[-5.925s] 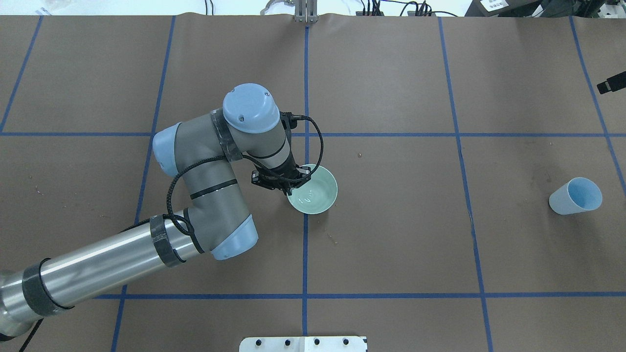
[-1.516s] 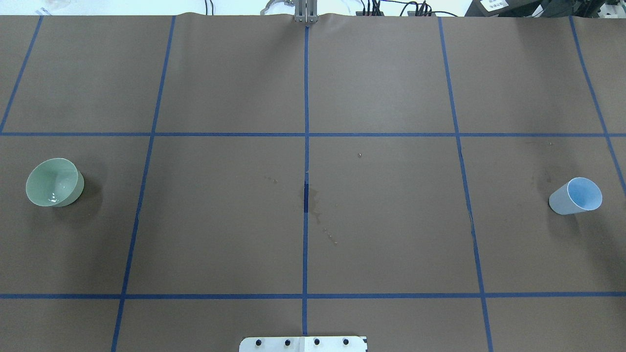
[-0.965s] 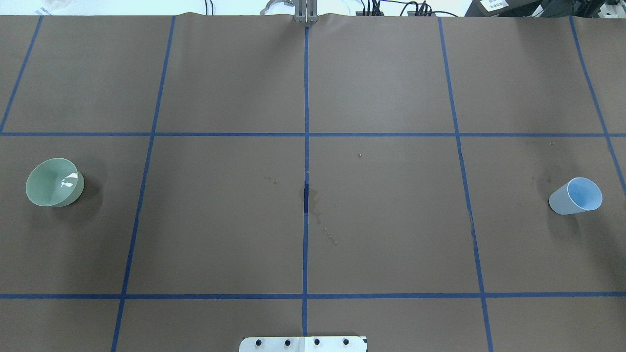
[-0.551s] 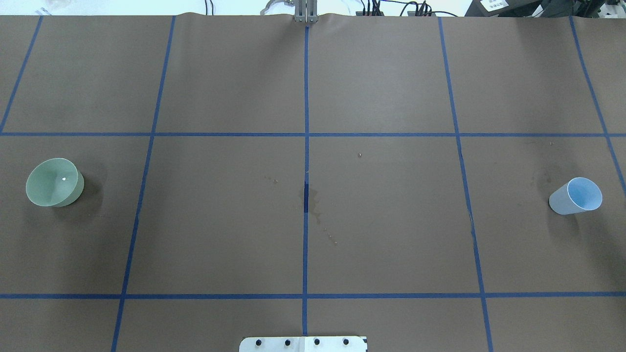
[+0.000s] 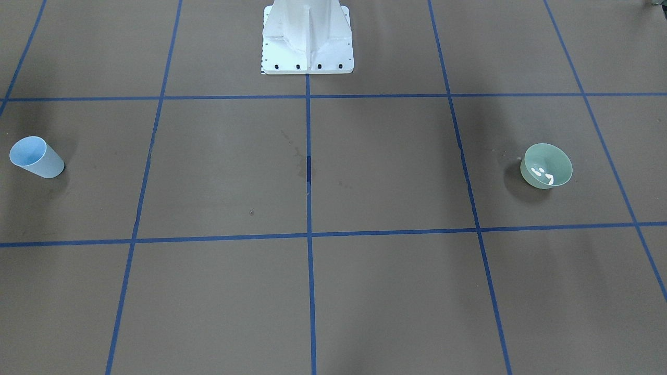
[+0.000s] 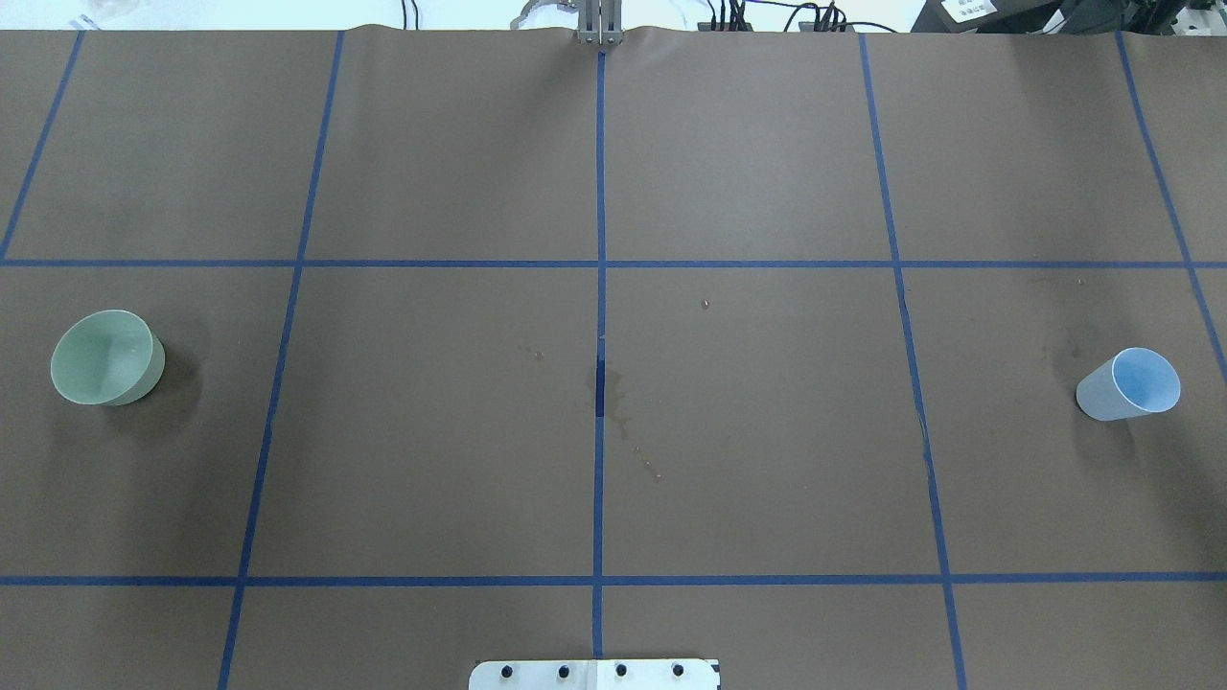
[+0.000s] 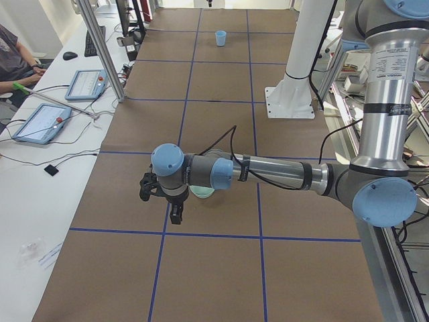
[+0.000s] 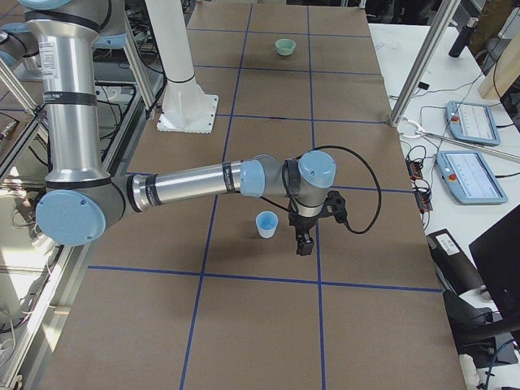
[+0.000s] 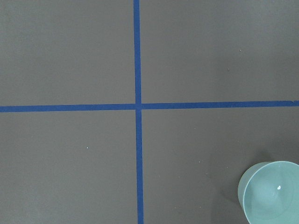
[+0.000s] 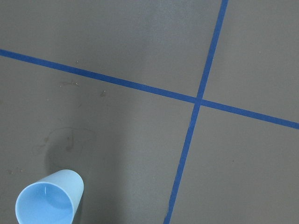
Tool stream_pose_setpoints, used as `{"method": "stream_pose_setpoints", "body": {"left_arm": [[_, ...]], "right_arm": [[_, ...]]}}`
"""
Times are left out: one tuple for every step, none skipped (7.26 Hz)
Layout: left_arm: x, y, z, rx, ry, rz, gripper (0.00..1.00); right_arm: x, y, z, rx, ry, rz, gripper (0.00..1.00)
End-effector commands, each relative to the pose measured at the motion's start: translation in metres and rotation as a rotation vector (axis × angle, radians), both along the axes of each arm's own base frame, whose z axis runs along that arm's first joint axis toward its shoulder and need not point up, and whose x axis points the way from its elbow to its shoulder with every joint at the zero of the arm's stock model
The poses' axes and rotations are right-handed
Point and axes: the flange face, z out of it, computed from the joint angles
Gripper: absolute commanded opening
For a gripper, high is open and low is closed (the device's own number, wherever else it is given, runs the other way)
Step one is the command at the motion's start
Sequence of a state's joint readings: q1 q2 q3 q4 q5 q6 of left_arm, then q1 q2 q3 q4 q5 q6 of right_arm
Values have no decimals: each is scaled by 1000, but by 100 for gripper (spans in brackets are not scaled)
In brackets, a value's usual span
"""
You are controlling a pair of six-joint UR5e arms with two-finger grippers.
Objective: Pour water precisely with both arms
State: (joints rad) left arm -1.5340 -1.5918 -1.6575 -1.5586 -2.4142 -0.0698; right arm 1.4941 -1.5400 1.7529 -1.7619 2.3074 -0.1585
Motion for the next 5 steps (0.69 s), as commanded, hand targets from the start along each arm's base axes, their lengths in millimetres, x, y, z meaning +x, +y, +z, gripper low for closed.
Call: {"method": "stream_pose_setpoints", "body": {"left_arm": [[0, 0, -1, 2, -3, -1, 100], [0, -1, -6, 13, -2, -2, 100], [0, -1, -8, 18, -2, -2, 100], [0, 0, -8, 16, -2, -2, 100], [0, 0, -8, 16, -2, -2, 100]], "right_arm": [[0, 0, 1, -3, -1, -1, 100], [0, 0, 2, -3, 1, -1, 100], [-1, -1, 3, -1, 4, -3, 100], [-3, -1, 10, -15, 9, -9, 100], [-3, -4, 17, -29, 12, -11, 100]]}}
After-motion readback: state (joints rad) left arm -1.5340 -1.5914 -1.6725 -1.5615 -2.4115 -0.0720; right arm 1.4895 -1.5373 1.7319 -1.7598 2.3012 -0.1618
